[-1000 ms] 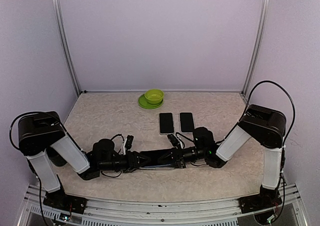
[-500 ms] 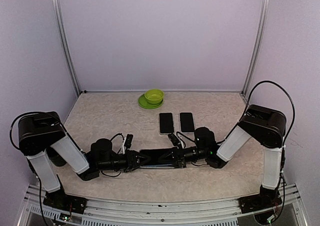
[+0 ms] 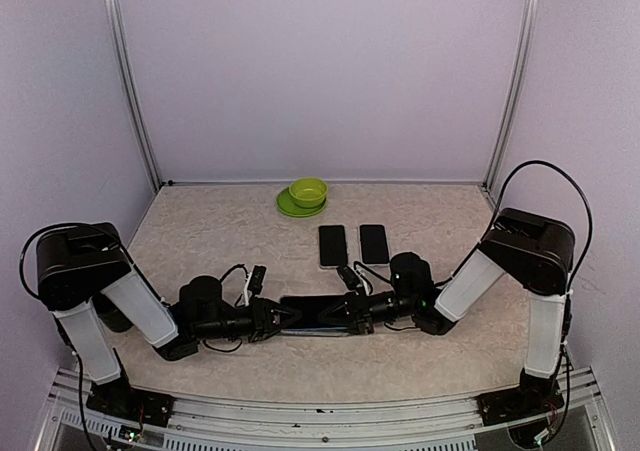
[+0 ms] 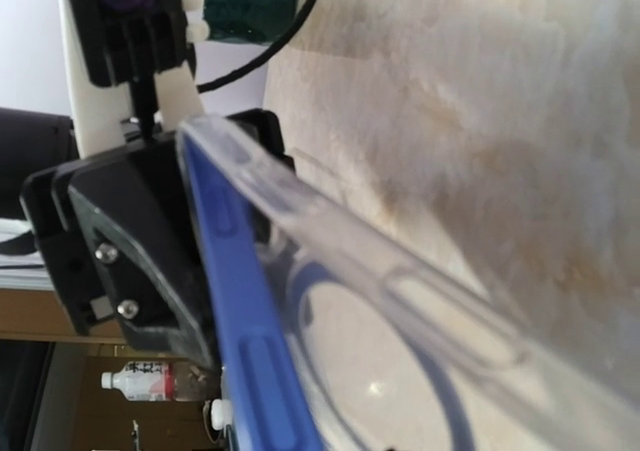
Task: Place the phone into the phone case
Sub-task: Install the phone on the phone case.
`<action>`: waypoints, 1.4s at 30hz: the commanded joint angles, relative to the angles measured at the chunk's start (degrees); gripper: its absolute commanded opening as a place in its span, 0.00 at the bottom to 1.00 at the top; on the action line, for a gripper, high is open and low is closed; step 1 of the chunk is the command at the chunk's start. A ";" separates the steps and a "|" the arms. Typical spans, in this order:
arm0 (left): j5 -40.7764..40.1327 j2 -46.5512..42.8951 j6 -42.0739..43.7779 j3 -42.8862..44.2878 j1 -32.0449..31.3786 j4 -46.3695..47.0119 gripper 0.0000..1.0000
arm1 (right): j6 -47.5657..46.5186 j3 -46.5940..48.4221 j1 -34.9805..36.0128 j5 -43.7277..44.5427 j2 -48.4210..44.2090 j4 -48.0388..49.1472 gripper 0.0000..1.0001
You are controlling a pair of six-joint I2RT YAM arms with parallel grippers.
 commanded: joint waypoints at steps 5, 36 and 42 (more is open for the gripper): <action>-0.33 -2.31 2.05 -0.61 0.84 3.66 0.03 | -1.97 -0.38 -0.62 0.47 -3.06 -7.61 0.32; -5.39 -19.14 12.25 -1.01 1.46 -15.76 0.00 | -21.09 -0.19 -2.76 8.01 -26.31 -40.40 0.38; -5.09 -23.27 14.11 -0.92 1.22 -18.16 0.00 | -26.69 0.40 -3.05 11.33 -33.79 -47.51 0.51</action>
